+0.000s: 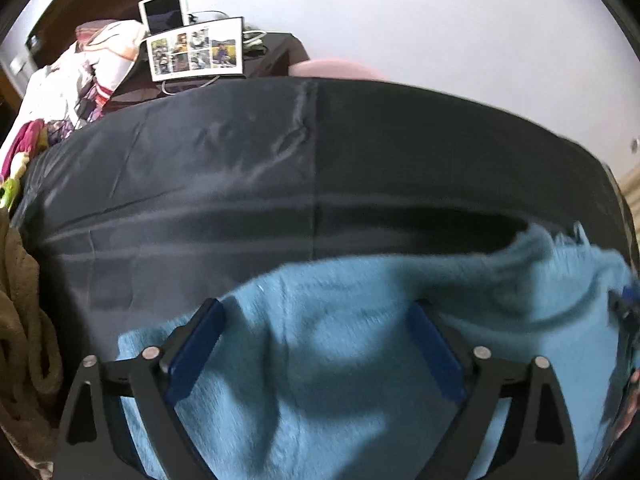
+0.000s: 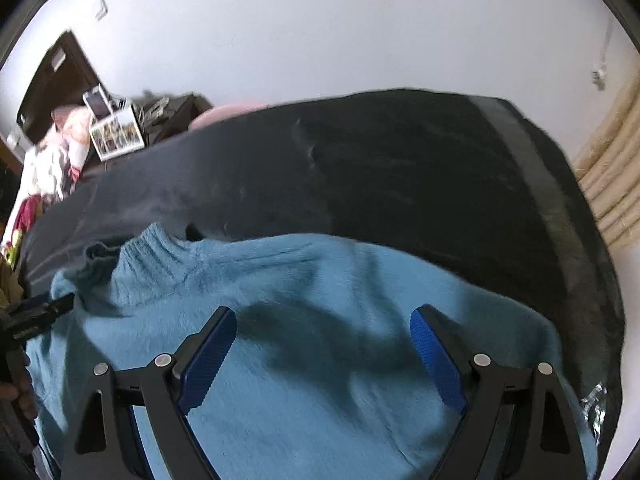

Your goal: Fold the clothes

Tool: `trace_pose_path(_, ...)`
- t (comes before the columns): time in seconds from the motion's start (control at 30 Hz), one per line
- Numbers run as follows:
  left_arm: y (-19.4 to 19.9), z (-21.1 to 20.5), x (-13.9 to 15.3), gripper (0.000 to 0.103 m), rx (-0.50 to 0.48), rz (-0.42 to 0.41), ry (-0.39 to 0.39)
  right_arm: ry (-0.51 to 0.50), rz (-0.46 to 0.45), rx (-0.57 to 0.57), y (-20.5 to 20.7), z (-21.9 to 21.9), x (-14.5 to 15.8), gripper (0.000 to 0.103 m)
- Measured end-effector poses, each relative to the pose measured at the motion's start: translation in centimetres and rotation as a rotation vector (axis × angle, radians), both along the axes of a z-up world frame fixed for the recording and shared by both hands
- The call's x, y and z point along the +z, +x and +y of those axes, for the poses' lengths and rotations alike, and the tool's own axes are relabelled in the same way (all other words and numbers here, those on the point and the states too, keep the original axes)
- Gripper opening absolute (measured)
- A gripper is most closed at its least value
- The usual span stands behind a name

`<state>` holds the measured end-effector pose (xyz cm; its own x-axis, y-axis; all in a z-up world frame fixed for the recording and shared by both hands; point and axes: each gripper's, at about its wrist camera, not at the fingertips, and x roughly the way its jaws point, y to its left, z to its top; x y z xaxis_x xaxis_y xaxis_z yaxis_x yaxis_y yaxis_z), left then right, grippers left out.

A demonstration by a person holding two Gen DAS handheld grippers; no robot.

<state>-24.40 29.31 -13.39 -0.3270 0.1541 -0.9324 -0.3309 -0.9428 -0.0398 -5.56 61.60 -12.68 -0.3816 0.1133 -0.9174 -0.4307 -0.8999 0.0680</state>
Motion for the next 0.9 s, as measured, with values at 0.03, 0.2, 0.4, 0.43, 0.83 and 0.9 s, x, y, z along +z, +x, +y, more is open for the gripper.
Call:
trace_pose_path(0.03,-0.3,-0.2,-0.1,0.097,0.016,0.005,0.003,0.01,-0.018,0.007,-0.6,-0.4,-0.6,0.09)
trace_pose_path(0.2,-2.4,-1.3,-0.9,0.103,0.071,0.019,0.002,0.086,-0.036,0.016,-3.5,-1.2,-1.9,0.103)
trace_pose_path(0.4,-4.2,-0.9,-1.1,0.103,0.076,0.049,-0.021,0.1,-0.012,0.028,-7.0,-0.5,-2.0,0.103)
trace_pose_path(0.43,-4.4,-0.7,-1.1,0.103,0.078,0.052,-0.028,0.102,-0.011,0.029,-7.4,-0.5,-1.9,0.103)
trace_pose_path(0.83,-2.6,0.5,1.9,0.103,0.045,0.115,0.042,0.066,0.123,0.003,-5.8,-1.1,2.0,0.103)
trace_pose_path(0.9,-2.1,1.4,2.0,0.103,0.008,0.132,0.021,0.059,0.118,0.043,-7.1,-2.1,1.9,0.103)
